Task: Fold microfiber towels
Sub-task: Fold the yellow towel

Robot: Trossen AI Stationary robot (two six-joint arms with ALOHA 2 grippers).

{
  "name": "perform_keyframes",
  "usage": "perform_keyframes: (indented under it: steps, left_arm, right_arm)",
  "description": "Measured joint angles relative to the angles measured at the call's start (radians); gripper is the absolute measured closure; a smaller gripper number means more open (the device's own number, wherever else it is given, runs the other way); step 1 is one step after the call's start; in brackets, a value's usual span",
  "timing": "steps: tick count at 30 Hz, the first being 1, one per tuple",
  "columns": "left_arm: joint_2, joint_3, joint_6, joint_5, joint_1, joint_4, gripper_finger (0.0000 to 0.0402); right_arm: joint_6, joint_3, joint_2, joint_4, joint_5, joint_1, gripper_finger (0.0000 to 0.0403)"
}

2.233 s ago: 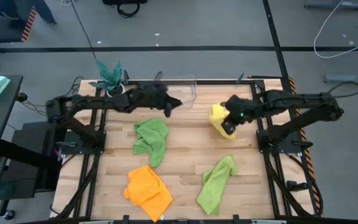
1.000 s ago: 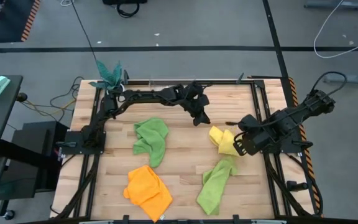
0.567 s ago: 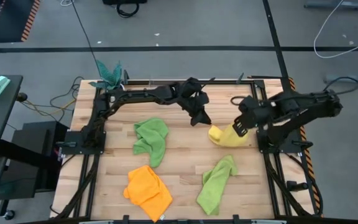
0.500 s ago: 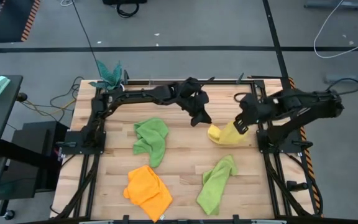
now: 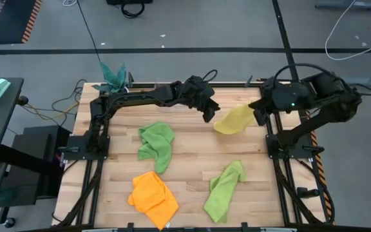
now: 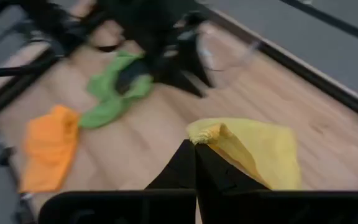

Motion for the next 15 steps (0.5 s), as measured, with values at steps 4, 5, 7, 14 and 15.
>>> perform_keyframes:
  steps: [4, 5, 7, 14, 15]
  left_arm:
    - [0.000, 0.000, 0.000, 0.001, 0.028, -0.002, 0.0294]
    - [0.000, 0.000, 0.000, 0.001, 0.037, -0.003, 0.0294]
    - [0.000, 0.000, 0.000, 0.008, 0.056, -0.009, 0.0294]
    - [0.000, -0.001, -0.002, 0.224, 0.103, -0.050, 0.0294]
    - [0.000, -0.001, 0.001, 0.233, 0.101, -0.059, 0.0294]
  right_arm:
    - [0.070, -0.005, 0.034, -0.001, -0.029, 0.076, 0.0403]
    - [0.092, -0.019, 0.043, -0.002, -0.058, 0.088, 0.0403]
    - [0.137, -0.048, 0.056, -0.001, -0.094, 0.119, 0.0403]
    - [0.337, -0.164, 0.065, -0.002, -0.143, 0.246, 0.0403]
    - [0.360, -0.176, 0.065, -0.002, -0.144, 0.259, 0.0403]
